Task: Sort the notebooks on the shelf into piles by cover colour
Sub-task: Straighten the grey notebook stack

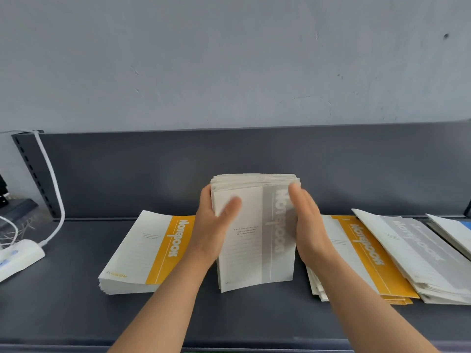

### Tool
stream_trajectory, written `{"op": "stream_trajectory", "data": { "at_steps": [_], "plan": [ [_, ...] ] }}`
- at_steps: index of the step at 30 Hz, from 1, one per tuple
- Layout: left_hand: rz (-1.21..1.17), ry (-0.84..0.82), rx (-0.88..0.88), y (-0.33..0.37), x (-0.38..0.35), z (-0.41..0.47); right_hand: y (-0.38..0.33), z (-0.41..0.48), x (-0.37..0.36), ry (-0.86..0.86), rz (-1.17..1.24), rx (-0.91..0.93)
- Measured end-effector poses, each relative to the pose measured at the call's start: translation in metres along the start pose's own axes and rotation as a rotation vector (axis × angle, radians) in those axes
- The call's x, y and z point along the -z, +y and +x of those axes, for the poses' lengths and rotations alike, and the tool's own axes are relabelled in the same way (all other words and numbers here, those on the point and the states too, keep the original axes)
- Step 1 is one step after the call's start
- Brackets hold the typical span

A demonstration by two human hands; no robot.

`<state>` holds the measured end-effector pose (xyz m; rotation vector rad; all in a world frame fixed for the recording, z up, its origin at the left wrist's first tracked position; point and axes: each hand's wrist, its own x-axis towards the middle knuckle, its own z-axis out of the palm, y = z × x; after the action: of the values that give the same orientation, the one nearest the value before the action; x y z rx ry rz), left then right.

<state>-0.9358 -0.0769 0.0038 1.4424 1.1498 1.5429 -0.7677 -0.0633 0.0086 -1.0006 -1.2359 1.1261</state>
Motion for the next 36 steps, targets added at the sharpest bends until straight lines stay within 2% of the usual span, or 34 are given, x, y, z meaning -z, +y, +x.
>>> {"op": "stream_trajectory", "data": {
  "at_steps": [2, 5, 13, 17, 23, 28, 33, 36],
  "plan": [
    [0.142, -0.016, 0.012, -0.019, 0.003, -0.012, 0.021, -0.010, 0.008, -0.091, -0.070, 0.054],
    [0.250, 0.064, -0.022, -0.023, 0.000, -0.015, 0.036, -0.015, 0.008, -0.126, -0.113, 0.125],
    [0.100, -0.087, 0.018, -0.031, 0.008, -0.018, 0.039, -0.019, 0.013, -0.253, -0.088, 0.112],
    [0.018, -0.135, 0.027, -0.031, 0.008, -0.021, 0.043, -0.024, 0.011, -0.258, -0.076, 0.152],
    [0.056, -0.162, 0.079, -0.044, 0.008, -0.021, 0.049, -0.019, 0.014, -0.260, -0.123, 0.117],
    [0.192, -0.130, 0.164, -0.060, 0.013, -0.022, 0.056, -0.021, 0.016, -0.266, -0.201, 0.052],
    [0.334, -0.190, 0.174, -0.067, 0.020, -0.029, 0.058, -0.026, 0.018, -0.209, -0.345, 0.016],
    [0.428, -0.142, 0.154, -0.067, 0.019, -0.024, 0.056, -0.026, 0.016, -0.148, -0.417, 0.025]
  ]
}}
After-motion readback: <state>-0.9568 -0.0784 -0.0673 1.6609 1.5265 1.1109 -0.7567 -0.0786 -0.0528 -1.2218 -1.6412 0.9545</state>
